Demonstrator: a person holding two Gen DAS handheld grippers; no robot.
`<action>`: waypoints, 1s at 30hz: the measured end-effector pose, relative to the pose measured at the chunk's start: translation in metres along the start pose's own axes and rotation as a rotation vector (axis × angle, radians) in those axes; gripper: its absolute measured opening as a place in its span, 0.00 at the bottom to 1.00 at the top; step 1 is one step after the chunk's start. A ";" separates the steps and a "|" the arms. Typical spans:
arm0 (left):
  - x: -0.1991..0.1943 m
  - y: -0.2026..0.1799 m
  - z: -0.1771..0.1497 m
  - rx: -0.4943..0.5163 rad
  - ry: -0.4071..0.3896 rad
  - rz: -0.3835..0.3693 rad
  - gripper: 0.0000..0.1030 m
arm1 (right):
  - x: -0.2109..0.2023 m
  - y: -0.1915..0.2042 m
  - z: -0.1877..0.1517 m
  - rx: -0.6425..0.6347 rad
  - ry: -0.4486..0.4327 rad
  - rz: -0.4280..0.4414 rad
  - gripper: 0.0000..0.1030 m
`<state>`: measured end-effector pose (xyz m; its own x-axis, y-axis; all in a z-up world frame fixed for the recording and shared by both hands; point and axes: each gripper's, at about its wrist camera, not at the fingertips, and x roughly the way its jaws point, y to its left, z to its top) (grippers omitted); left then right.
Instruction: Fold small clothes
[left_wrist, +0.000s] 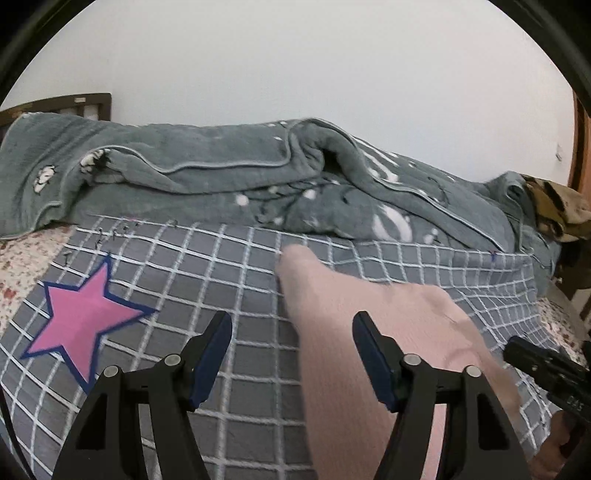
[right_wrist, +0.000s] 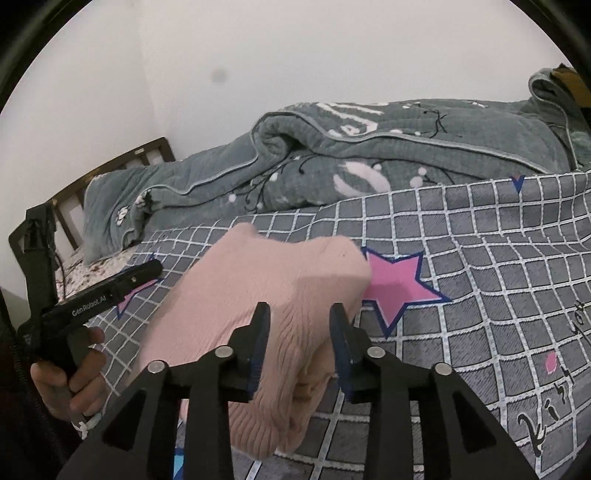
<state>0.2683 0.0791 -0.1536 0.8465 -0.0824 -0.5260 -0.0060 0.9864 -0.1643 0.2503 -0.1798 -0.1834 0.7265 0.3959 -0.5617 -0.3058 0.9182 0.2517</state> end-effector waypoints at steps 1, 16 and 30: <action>0.002 0.003 0.001 -0.004 0.004 0.012 0.63 | 0.001 0.000 0.001 -0.003 -0.001 -0.012 0.32; 0.048 0.022 0.005 -0.079 0.097 -0.058 0.64 | 0.043 -0.010 0.004 0.083 0.082 -0.009 0.33; 0.049 0.012 0.006 -0.035 0.080 -0.074 0.64 | 0.029 -0.007 0.005 0.083 -0.034 0.024 0.10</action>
<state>0.3127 0.0877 -0.1759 0.8001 -0.1674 -0.5761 0.0351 0.9717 -0.2336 0.2765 -0.1748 -0.1980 0.7406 0.4160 -0.5276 -0.2725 0.9038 0.3301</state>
